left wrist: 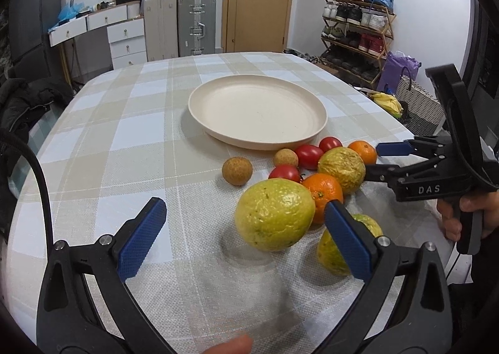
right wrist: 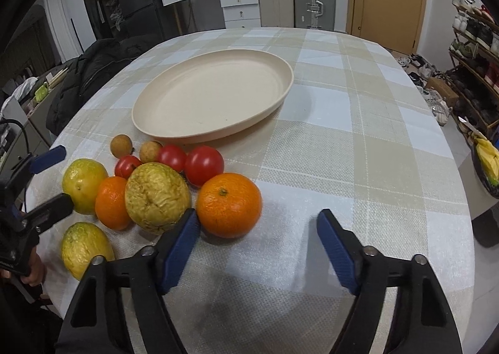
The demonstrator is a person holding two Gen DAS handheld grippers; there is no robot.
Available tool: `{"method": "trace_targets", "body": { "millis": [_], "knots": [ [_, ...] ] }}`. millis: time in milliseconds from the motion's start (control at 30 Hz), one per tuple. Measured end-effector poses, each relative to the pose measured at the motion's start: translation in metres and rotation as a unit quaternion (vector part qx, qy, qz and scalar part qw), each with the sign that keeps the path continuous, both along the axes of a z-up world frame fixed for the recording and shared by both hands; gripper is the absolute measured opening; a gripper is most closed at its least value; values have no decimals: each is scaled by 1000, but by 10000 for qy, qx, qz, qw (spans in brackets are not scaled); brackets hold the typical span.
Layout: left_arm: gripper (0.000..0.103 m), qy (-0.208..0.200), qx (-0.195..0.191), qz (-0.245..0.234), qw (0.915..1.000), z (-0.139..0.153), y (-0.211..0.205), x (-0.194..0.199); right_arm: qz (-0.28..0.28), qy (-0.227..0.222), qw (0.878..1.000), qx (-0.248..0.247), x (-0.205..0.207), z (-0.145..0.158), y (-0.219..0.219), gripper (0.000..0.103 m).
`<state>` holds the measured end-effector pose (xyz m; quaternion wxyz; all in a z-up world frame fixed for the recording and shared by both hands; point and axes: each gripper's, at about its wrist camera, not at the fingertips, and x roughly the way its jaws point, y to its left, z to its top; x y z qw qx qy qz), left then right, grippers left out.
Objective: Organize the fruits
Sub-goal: 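Grasp the large yellow pomelo with the left tool while the right tool grasps an orange, then carry the pomelo and orange over the cream plate with both tools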
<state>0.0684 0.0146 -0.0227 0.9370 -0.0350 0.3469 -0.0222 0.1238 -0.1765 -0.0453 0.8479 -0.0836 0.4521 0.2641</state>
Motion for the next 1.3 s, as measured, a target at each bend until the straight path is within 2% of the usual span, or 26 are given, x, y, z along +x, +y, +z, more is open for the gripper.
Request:
{"method": "trace_targets", "body": {
  "millis": [33,200,367,533,767,1033,1300],
  "knots": [
    [97,5,5,-33,10000,-1,-3,-1,53,5,10000,23,0,1,1,64],
    [85,193,-116,-181,9996,-7,-8,3,297,55,9993,239,-7,3,6,41],
    [73,338,-306,-339,9984,-10,-12,4,249,-34,9992,300,-13,3,4,41],
    [54,472,-571,-489,9961,-15,-12,10,132,-163,9989,413,-18,8,-4,41],
    [54,430,-577,-501,9961,-17,-13,9,121,-328,9978,560,-23,17,-7,41],
    [53,86,-632,-369,9973,-7,-11,-2,167,-594,9955,725,-32,27,-9,41],
    [53,-227,-504,-67,9984,7,-4,-8,132,-768,9915,1043,-34,40,-17,41]
  ]
}}
